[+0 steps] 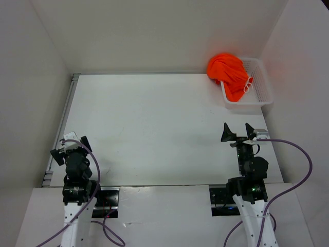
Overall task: Fold and stack the shorts
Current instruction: Grab the shorts from the pile
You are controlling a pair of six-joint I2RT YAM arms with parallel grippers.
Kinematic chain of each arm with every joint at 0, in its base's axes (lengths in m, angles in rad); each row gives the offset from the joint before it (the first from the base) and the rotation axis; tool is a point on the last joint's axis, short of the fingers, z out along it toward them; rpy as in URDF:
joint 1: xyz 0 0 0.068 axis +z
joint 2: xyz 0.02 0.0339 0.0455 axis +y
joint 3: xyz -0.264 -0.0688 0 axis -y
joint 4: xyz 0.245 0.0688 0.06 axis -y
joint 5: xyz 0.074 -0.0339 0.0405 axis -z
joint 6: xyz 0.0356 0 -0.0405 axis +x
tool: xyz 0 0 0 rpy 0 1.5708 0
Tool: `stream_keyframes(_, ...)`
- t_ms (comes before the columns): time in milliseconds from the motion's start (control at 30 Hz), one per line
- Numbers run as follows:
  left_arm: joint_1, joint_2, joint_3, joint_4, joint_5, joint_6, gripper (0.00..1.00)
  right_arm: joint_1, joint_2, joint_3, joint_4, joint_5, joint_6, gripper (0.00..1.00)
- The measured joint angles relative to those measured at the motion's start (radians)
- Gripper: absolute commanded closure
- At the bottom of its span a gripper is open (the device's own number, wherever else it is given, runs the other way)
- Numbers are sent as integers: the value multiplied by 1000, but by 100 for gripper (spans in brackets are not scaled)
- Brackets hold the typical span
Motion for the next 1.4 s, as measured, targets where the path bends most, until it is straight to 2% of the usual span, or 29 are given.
stream_keyframes(400, 0, 0, -19, -57, -78, 0, 0, 0, 0, -8, -8, -7, -21, 1)
stream_keyframes(633, 0, 0, -106, -11, -240, 0, 0, 0, 0, -23, -6, -5, -48, 1)
stream_keyframes(800, 0, 0, -97, -28, -354, 0, 0, 0, -1, -63, 5, -80, -227, 1)
stream_keyframes(1067, 0, 0, -95, -79, -553, 0, 0, 0, -1, -74, -15, -296, -554, 1)
stream_keyframes(1233, 0, 0, -95, -164, -658, -1, 0, 0, -1, -99, 5, -286, -648, 1)
stream_keyframes(1400, 0, 0, -106, -189, -770, 0, 0, 0, -1, -97, -68, -233, -675, 1)
